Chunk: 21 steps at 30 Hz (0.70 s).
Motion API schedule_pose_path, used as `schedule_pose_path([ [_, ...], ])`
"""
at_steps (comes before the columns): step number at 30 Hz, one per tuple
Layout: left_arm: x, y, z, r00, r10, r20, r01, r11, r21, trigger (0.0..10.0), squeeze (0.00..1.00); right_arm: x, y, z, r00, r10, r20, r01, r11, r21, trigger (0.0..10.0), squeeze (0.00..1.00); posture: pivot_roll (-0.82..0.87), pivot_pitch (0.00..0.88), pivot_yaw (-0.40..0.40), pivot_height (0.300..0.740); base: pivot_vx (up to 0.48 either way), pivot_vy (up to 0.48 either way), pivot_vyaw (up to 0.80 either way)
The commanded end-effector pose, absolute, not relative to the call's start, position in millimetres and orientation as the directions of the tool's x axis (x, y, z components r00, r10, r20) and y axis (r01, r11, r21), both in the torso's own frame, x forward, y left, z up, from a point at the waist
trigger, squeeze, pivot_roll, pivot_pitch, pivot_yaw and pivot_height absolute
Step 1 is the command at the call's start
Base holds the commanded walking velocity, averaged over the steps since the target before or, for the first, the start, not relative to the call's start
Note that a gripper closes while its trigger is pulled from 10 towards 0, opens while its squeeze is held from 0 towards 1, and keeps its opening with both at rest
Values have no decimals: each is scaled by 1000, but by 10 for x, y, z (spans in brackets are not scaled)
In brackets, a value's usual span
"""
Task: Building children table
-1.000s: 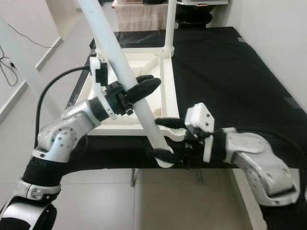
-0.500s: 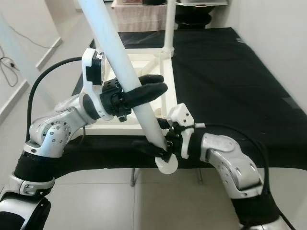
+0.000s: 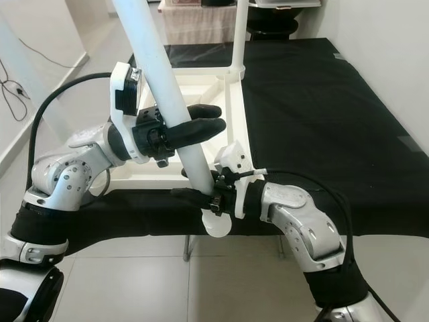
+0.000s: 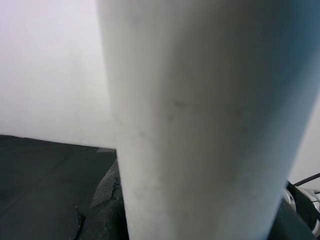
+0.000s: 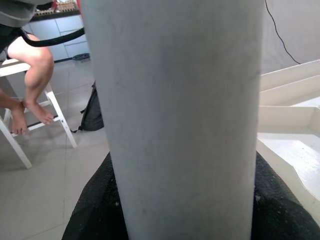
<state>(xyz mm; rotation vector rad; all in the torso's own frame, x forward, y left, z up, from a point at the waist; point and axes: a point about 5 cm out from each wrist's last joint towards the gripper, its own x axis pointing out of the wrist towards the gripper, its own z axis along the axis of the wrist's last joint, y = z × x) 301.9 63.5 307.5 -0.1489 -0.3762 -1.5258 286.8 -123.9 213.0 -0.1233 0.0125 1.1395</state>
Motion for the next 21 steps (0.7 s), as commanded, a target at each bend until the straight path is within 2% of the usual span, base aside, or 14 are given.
schedule_pose_path([
  [1, 2914, 516, 3186, -107, -933, 344, 980, -41, 194, 0, 0, 2876, -1154, 2043, 411, 906, -97, -912, 408, -47, 0, 0, -103, 133, 42, 740, 0, 0, 0],
  [3, 2914, 492, 3204, -118, -932, 344, 978, -48, 203, 0, 0, 2927, -1131, 2001, 452, 885, -114, -892, 451, -34, 0, 0, -105, 126, 39, 740, 0, 0, 0],
  [11, 2921, 453, 3234, -124, -932, 341, 972, -44, 232, 0, 0, 2993, -1107, 1917, 486, 860, -158, -873, 487, -35, 0, 0, -116, 116, 27, 740, 0, 0, 0],
  [12, 2920, 452, 3239, -126, -932, 341, 971, -45, 236, 0, 0, 2993, -1092, 1909, 484, 859, -166, -874, 485, -35, 2275, 0, -118, 115, 26, 740, 0, 0, 0],
  [15, 2919, 453, 3240, -127, -932, 341, 970, -45, 238, 0, 0, 2994, -1082, 1904, 485, 858, -172, -873, 486, -37, 2275, 0, -118, 115, 26, 740, 0, 0, 0],
  [16, 2919, 454, 3239, -128, -932, 338, 969, -46, 241, 0, 0, 3006, -1074, 1883, 498, 846, -189, -864, 502, -32, 10000, 0, -118, 113, 29, 740, 0, 0, 0],
  [17, 2920, 456, 3239, -129, -933, 337, 969, -46, 243, 0, 0, 3018, -1066, 1864, 508, 838, -198, -857, 515, -22, 10000, 584, -116, 111, 25, 740, 0, 0, 0],
  [18, 2920, 456, 3239, -129, -933, 337, 969, -46, 243, 0, 0, 3018, -1066, 1864, 508, 838, -198, -857, 515, -22, 10000, 584, -116, 111, 25, 740, 0, 0, 0],
  [19, 2923, 456, 3239, -129, -933, 335, 969, -47, 244, 0, 0, 3028, -1061, 1852, 516, 832, -203, -851, 524, -16, 10000, 1000, -116, 111, 25, 740, 0, 0, 0],
  [21, 2924, 457, 3240, -130, -934, 334, 968, -47, 245, 0, 0, 3016, -1045, 1834, 501, 839, -210, -860, 511, -8, 10000, 1000, -112, 110, 24, 740, 0, 0, 0],
])
